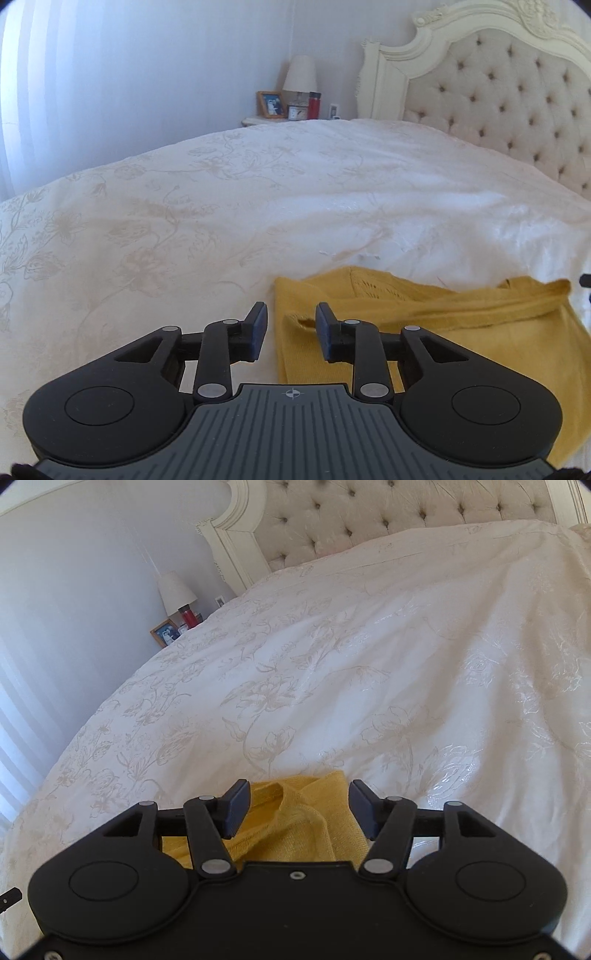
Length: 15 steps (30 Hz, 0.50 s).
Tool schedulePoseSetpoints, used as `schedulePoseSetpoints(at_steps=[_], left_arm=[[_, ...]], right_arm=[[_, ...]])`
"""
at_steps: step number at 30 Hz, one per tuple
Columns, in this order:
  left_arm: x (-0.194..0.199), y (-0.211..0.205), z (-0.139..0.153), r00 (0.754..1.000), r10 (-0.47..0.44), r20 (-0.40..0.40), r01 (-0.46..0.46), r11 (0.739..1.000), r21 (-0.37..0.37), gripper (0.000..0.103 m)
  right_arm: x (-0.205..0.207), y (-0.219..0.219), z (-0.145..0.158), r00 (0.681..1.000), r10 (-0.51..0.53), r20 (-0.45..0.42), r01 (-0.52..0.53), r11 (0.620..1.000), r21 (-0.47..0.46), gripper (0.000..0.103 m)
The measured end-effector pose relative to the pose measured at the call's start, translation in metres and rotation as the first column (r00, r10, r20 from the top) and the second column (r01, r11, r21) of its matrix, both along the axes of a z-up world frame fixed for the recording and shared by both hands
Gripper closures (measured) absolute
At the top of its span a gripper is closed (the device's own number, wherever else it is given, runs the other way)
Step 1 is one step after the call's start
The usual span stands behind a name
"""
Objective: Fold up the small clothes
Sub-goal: 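Open both grippers and lay the folded hem flat on the sweater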
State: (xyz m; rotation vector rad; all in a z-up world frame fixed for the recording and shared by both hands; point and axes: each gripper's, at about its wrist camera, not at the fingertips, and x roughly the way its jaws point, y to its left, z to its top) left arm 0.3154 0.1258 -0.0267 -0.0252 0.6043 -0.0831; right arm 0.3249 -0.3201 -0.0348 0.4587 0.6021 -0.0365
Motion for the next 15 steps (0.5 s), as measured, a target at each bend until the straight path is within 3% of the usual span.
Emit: schedulePoseSetpoints(at_steps=[7,15], left_arm=[[-0.007,-0.034,-0.024,0.991,-0.121,-0.052,0.125,0.988,0.094,0.074],[0.046,-0.028,-0.040,0.986,-0.064,-0.151,0.071,0.997,0.044,0.074]], right_arm=[[-0.012,0.044,-0.005,0.986,0.156,-0.051,-0.161,0.978,-0.136,0.038],[0.014,0.074,-0.024,0.962,0.224,-0.154,-0.256,0.939,-0.232,0.039]])
